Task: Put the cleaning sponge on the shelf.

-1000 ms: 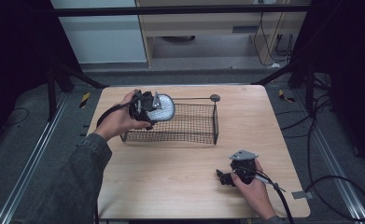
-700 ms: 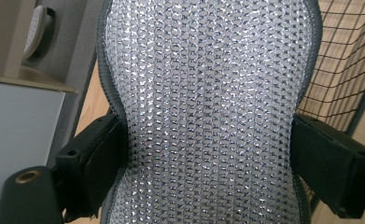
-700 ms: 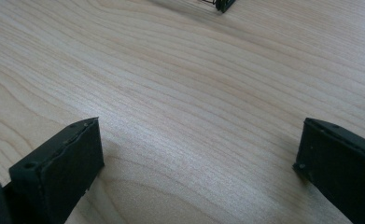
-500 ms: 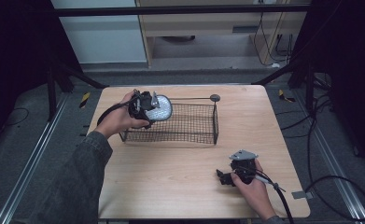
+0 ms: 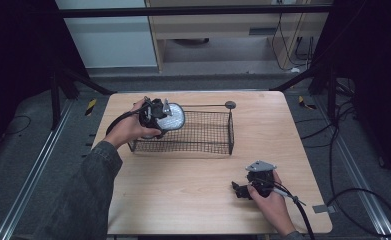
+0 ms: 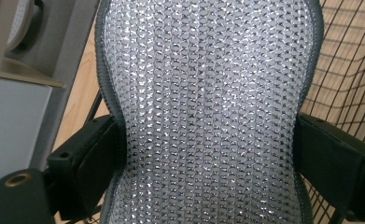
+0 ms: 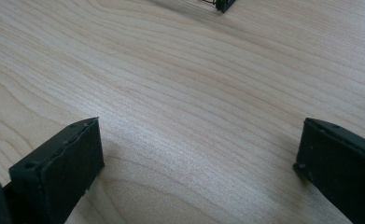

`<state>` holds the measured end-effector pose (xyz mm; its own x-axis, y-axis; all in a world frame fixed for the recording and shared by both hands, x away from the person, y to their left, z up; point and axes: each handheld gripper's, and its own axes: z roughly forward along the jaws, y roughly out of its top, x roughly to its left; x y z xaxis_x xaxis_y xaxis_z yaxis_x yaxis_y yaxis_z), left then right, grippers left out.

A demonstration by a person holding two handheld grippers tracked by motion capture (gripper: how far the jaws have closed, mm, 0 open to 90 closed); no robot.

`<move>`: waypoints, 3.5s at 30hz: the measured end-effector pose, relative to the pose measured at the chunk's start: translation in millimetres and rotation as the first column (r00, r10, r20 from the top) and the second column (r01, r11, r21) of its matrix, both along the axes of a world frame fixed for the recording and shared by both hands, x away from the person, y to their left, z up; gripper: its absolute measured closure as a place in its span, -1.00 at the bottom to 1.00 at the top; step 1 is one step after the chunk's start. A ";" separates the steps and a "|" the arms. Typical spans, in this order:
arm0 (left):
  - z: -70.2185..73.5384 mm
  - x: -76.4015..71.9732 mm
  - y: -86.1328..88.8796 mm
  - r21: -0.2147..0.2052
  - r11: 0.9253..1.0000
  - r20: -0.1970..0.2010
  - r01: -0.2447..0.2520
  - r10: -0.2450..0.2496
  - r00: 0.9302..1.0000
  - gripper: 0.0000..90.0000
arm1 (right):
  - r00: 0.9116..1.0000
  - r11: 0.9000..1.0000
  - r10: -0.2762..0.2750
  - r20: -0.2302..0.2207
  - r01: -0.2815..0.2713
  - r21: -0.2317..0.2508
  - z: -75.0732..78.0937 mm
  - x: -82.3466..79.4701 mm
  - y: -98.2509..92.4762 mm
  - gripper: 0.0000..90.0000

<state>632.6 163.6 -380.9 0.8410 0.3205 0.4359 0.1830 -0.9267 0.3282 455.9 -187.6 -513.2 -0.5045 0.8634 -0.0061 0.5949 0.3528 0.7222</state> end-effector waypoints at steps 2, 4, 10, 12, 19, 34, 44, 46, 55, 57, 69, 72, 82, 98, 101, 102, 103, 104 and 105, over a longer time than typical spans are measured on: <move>-0.1 0.9 0.7 -0.021 1.000 -0.010 -0.003 0.003 1.000 -0.86 | 1.000 1.000 0.000 -0.001 0.000 -0.001 0.1 0.0 0.0 -0.98; 0.1 0.9 0.9 -0.027 1.000 -0.014 -0.003 0.003 1.000 -0.89 | 1.000 1.000 0.000 0.000 0.000 0.000 0.0 0.0 0.0 -0.98; 1.3 1.8 2.2 -0.053 0.999 -0.026 -0.010 0.009 1.000 -0.92 | 1.000 1.000 0.000 0.000 0.000 0.000 0.0 0.0 0.0 -0.98; 2.3 1.6 2.2 -0.053 0.998 -0.021 -0.014 0.013 1.000 -0.91 | 1.000 1.000 0.000 0.000 0.000 0.000 0.0 0.0 0.0 -0.98; 5.1 -1.7 0.7 -0.070 0.997 -0.030 -0.007 0.005 1.000 -0.86 | 1.000 1.000 -0.001 -0.001 0.001 0.000 0.0 0.0 0.0 -0.98; 12.2 -16.1 -1.9 -0.148 0.989 -0.030 -0.022 0.017 0.999 -0.81 | 1.000 1.000 -0.001 -0.001 0.001 0.001 0.0 0.0 0.1 -0.98; 19.5 -24.8 0.7 -0.147 0.989 -0.058 -0.017 0.008 0.998 -0.78 | 1.000 1.000 -0.001 0.000 0.001 0.000 0.0 0.1 0.0 -0.98; 21.0 -27.5 2.0 -0.139 0.990 -0.053 -0.013 0.006 0.999 -0.79 | 1.000 1.000 -0.001 0.000 0.001 0.000 0.0 0.1 0.0 -0.98; 28.4 -42.9 10.0 -0.185 0.981 -0.048 -0.052 0.044 0.998 -0.82 | 1.000 1.000 -0.001 0.001 0.001 0.000 0.0 0.1 0.0 -0.98; 28.4 -46.3 11.1 -0.190 0.980 -0.052 -0.064 0.055 0.997 -0.84 | 1.000 1.000 0.000 0.000 0.000 0.001 0.0 0.1 0.0 -0.98; 33.7 -60.4 18.5 -0.195 0.977 -0.102 -0.087 0.068 0.992 -0.90 | 1.000 1.000 -0.001 0.000 0.001 0.000 0.0 0.1 0.0 -0.98; 36.8 -69.4 24.4 -0.224 0.967 -0.093 -0.118 0.099 0.991 -0.90 | 1.000 1.000 -0.001 -0.001 0.001 0.001 0.1 0.1 0.0 -0.98; 34.2 -89.6 43.4 -0.264 0.935 -0.112 -0.236 0.213 0.971 -0.91 | 1.000 1.000 -0.003 0.001 0.003 0.000 0.0 -0.1 0.1 -0.98; 4.1 -117.9 83.4 -0.290 0.895 -0.158 -0.339 0.305 0.939 -0.90 | 1.000 1.000 -0.005 0.000 0.005 0.001 0.0 -0.2 0.2 -0.98; 0.3 -120.8 87.1 -0.287 0.892 -0.154 -0.349 0.317 0.936 -0.90 | 1.000 1.000 -0.005 0.000 0.005 0.001 0.0 -0.2 0.2 -0.99; -3.3 -123.8 90.7 -0.291 0.888 -0.159 -0.356 0.322 0.933 -0.90 | 1.000 1.000 -0.005 0.000 0.005 0.001 0.0 -0.2 0.2 -0.99; -5.3 -125.6 92.2 -0.293 0.886 -0.163 -0.360 0.325 0.931 -0.90 | 1.000 1.000 -0.005 0.000 0.005 0.001 -0.1 -0.2 0.2 -0.98; -7.8 -127.1 93.5 -0.293 0.884 -0.166 -0.364 0.328 0.930 -0.90 | 1.000 1.000 -0.005 0.000 0.005 0.001 -0.1 -0.2 0.2 -0.99; -10.3 -128.5 94.8 -0.293 0.883 -0.167 -0.368 0.331 0.929 -0.90 | 1.000 1.000 -0.005 0.000 0.005 0.001 -0.1 -0.2 0.2 -0.98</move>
<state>504.2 258.4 -391.1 0.6852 0.7068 0.1759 0.5271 -0.6479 0.5499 455.6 -187.4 -513.3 -0.5004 0.8658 -0.0053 0.5968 0.3493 0.7224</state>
